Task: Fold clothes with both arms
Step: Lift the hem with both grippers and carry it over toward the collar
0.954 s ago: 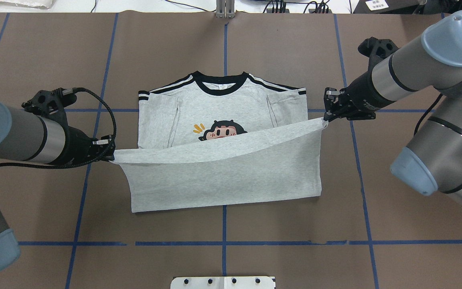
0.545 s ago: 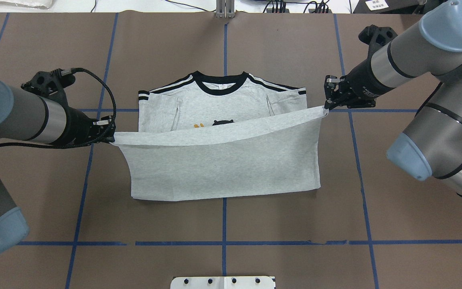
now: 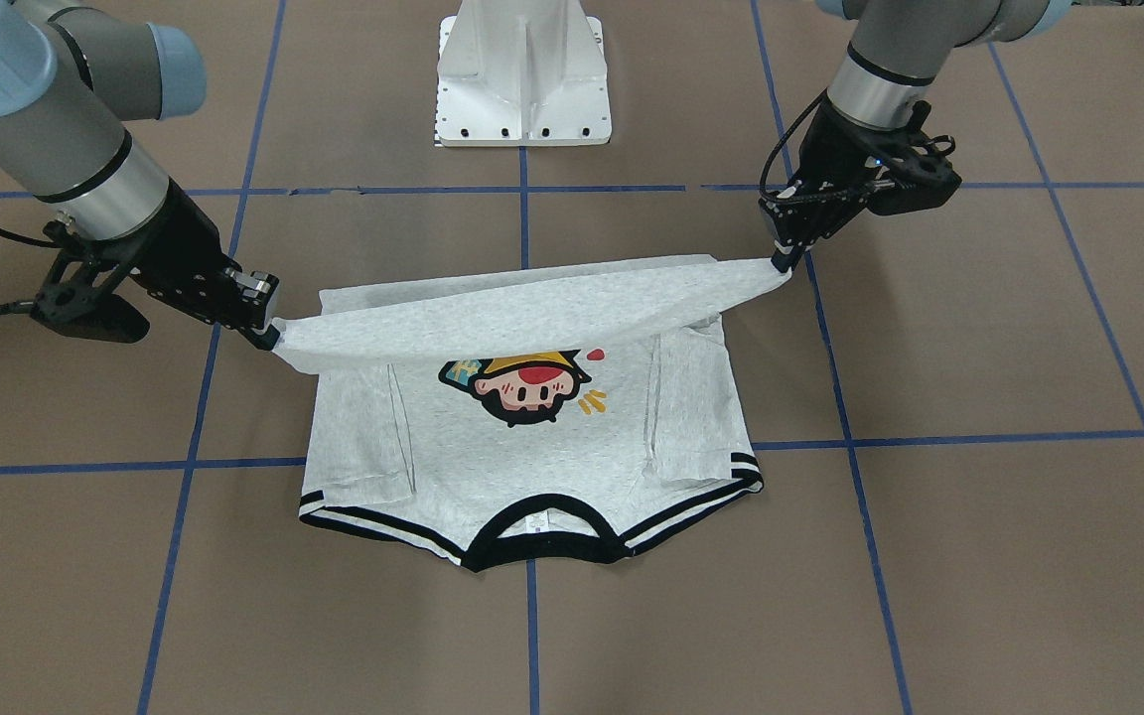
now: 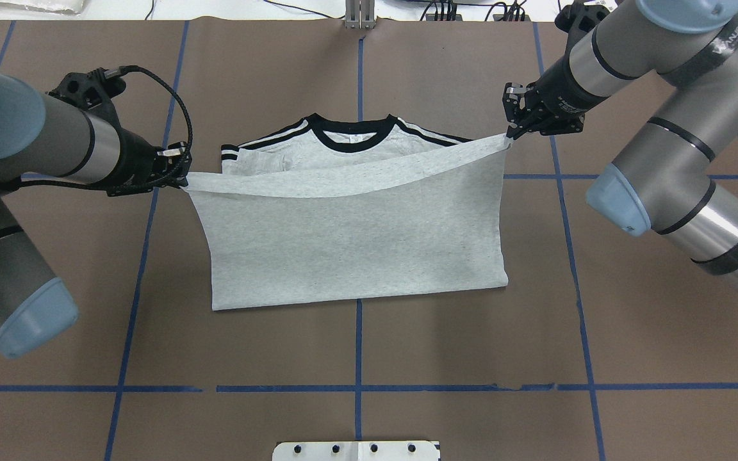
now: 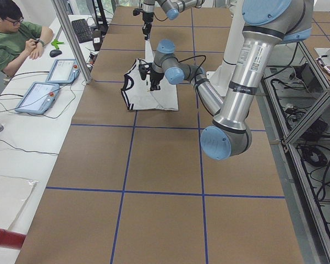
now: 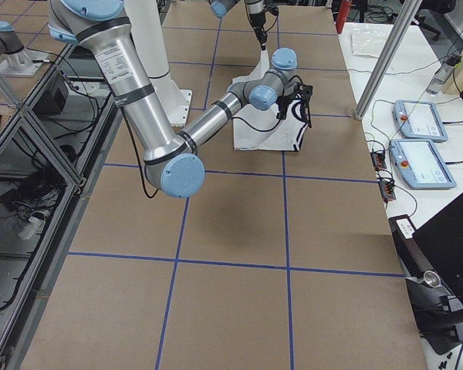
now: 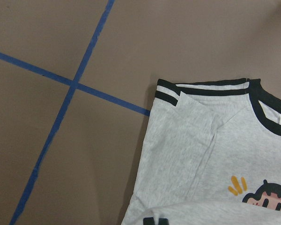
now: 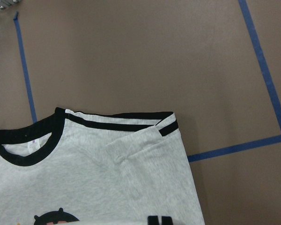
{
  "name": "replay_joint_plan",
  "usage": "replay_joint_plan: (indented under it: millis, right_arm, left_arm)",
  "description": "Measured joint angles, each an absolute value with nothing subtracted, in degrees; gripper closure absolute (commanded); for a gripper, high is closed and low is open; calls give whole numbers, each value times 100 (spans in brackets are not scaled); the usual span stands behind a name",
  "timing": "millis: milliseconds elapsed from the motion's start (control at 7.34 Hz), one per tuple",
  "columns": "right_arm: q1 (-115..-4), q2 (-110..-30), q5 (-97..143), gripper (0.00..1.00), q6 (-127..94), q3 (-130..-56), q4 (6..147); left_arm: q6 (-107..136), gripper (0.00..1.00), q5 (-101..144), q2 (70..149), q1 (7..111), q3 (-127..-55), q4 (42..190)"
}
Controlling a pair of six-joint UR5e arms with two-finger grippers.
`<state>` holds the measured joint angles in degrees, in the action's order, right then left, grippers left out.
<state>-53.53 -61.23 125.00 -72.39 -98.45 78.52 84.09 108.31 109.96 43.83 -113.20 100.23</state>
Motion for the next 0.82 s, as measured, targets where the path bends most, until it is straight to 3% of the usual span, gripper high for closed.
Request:
replay_joint_plan:
  millis: [818]
  right_arm:
    - [-5426,-5329,12515,100,-7005,-8557,7834]
  left_arm:
    - [8401,100,10803,11491,4685,-9541,11282]
